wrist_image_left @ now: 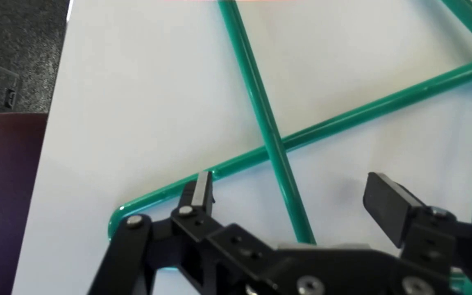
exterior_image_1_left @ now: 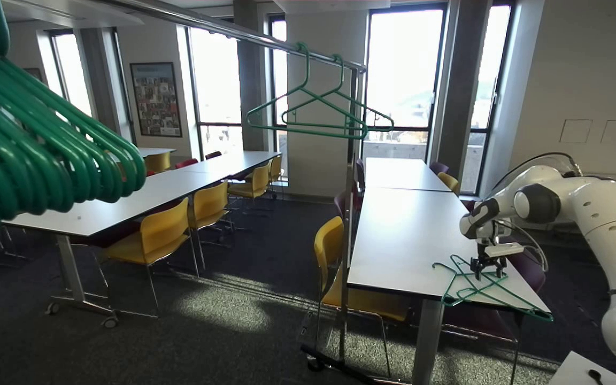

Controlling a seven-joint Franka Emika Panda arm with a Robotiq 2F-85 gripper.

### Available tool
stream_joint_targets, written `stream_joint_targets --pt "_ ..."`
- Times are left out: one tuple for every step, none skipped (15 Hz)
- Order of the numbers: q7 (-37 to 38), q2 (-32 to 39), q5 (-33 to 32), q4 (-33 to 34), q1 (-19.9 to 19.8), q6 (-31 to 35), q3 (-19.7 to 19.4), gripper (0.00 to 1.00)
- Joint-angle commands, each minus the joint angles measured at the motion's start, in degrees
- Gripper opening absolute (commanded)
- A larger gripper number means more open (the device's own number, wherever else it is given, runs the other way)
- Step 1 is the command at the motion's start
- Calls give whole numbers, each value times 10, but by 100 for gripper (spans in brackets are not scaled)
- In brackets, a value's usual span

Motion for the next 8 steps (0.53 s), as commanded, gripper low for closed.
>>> stream_joint_targets --pt "-53 -1 31 23 -37 -4 33 100" --pt "-58 2 34 29 -42 -7 36 100" --pt "-59 4 37 33 -44 -11 39 75" --pt "-61 5 38 36 -47 -12 41 74" --pt "-61 7 39 38 -48 -14 43 67" --pt "-59 7 39 38 -49 -14 45 60" --pt "-59 7 40 40 -50 -16 47 54" --pt "-59 7 40 40 -50 -16 47 45"
